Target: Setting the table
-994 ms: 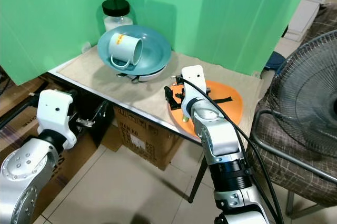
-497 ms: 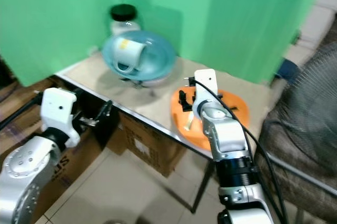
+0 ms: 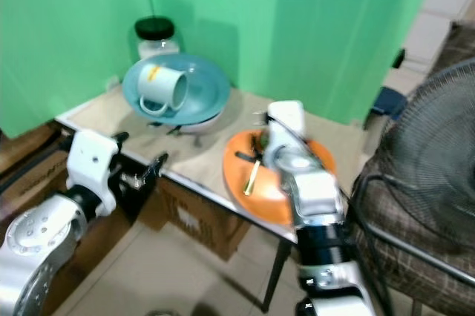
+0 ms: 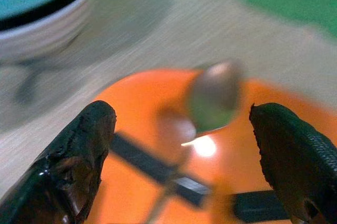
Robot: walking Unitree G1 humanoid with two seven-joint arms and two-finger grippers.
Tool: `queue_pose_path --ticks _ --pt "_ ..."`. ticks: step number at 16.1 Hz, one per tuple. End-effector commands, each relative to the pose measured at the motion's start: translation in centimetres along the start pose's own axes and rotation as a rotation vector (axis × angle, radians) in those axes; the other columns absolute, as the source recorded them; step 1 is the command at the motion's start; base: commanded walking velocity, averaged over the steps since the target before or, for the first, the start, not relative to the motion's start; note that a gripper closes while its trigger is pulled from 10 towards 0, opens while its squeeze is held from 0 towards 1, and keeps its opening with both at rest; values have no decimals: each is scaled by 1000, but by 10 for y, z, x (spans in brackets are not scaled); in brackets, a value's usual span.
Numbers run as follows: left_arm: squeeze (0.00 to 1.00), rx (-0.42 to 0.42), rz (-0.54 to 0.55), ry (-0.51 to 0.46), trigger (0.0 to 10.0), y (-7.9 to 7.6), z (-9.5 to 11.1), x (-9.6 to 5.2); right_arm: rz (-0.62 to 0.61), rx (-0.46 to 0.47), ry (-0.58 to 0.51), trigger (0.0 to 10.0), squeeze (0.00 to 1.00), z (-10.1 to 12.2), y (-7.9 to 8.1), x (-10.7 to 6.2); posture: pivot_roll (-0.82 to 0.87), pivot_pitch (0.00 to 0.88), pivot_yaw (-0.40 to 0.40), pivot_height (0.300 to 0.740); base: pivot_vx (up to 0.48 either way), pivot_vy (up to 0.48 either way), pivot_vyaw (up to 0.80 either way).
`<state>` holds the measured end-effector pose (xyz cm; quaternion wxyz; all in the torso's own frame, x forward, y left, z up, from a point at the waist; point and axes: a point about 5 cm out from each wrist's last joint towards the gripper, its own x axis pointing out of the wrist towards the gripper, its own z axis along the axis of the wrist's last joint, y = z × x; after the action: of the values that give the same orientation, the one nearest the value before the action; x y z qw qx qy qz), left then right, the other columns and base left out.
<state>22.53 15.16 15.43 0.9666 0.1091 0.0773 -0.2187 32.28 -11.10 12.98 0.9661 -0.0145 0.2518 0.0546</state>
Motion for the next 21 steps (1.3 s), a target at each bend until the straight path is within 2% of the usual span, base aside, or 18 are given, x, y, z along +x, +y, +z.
queue_pose_path --ticks 1,4,7,8,9,10,13,14,15,17,18,19,20,21 --pt "0 -1 -77 -4 10000 -10 1 -1 -14 20 18 10000 0 1 -6 -2 142 0 9 740 0 0 0" --pt "0 -20 -158 24 10000 -13 -2 -8 15 50 56 10000 0 -2 0 -3 143 0 7 740 0 0 0" --pt "0 -10 -272 106 10000 -15 -12 -20 23 58 123 10000 0 -10 3 -2 153 0 1 740 0 0 0" --pt "0 -10 -287 117 10000 -15 -13 -23 45 88 130 8863 0 -12 5 -1 153 0 1 740 0 0 0" --pt "0 -5 -287 124 10000 -13 -14 -24 67 118 133 6118 0 -14 7 1 153 0 1 740 0 0 0" --pt "0 -1 -285 132 10000 -11 -15 -27 78 131 133 5216 0 -17 9 3 163 0 2 740 0 0 0" --pt "0 1 -293 144 10000 -10 -15 -31 99 140 123 5333 0 -15 15 6 177 0 1 740 0 0 0" --pt "0 2 -293 149 10000 -10 -16 -33 101 127 124 6314 0 -15 18 8 179 0 1 740 0 0 0" --pt "0 3 -293 151 10000 -10 -16 -34 100 117 129 6157 0 -16 19 9 179 0 1 740 0 0 0" --pt "0 8 -288 159 10000 -8 -17 -38 77 46 169 4941 0 -23 22 14 198 0 -4 740 0 0 0" --pt "0 9 -286 163 10000 -8 -17 -39 77 46 192 4588 0 -27 22 15 198 0 -4 740 0 0 0" --pt "0 8 -286 165 10000 -8 -18 -40 78 65 212 3412 0 -30 22 16 198 0 -4 740 0 0 0" --pt "0 8 -286 168 10000 -8 -18 -41 81 77 224 1686 0 -32 22 17 198 0 -4 740 0 0 0" --pt "0 8 -286 168 10000 -8 -18 -41 82 81 225 588 0 -32 22 18 198 0 -4 740 0 0 0"
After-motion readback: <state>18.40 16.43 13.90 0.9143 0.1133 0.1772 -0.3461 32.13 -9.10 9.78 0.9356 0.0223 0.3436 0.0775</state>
